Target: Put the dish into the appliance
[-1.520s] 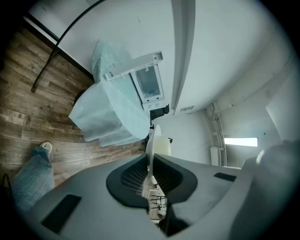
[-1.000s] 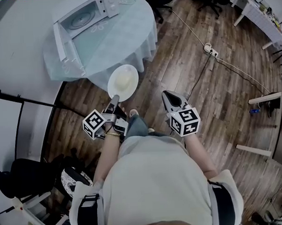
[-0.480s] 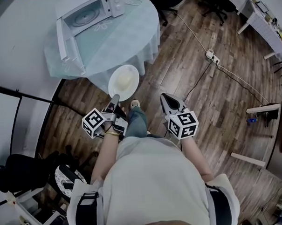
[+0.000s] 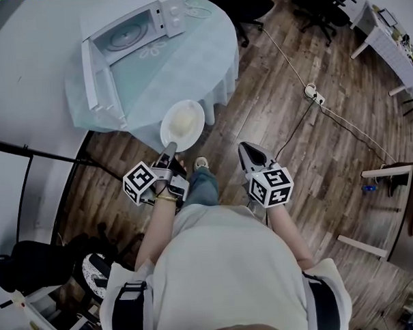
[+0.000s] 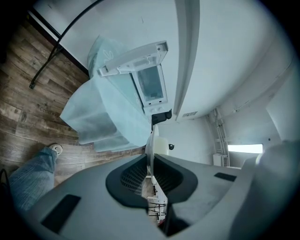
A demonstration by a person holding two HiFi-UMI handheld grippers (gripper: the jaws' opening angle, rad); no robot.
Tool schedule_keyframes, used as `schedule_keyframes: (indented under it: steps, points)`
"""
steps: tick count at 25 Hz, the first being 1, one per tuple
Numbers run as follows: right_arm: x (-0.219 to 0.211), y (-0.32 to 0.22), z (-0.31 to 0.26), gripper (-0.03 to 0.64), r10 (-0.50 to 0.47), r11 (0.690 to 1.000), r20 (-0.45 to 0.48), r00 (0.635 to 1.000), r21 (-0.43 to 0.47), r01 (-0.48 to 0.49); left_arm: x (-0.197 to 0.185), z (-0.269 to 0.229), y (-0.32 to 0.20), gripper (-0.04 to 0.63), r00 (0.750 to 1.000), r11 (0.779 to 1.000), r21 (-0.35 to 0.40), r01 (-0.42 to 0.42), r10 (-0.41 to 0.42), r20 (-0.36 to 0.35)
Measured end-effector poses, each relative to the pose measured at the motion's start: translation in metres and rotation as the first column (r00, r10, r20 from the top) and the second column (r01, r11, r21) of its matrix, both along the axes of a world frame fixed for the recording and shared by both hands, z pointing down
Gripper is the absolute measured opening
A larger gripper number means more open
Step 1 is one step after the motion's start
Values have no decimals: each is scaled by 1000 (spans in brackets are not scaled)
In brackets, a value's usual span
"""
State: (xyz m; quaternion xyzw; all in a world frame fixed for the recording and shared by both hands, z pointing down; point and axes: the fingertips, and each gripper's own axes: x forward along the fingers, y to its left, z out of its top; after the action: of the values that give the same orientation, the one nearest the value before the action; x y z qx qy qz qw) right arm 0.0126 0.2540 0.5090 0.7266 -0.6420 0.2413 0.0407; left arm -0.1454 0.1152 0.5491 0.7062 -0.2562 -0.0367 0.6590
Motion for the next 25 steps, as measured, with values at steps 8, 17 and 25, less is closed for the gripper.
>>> schedule_keyframes:
  steps: [8,17,25]
  points:
    - [29,-60,-13,8,-23,1000,-15,1000,10,23,32,-6,-56,37,1000,1000,4,3,-3,1]
    - [59,-122,-9,8,-37,999,1,999,-19,37,64,-2,-117,37,998,1000,-17,-25,26,51]
    - [85,-192,-14,8,-16,1000,21,1000,6,16,84,-13,-191,37,999,999,-1,35,-35,13]
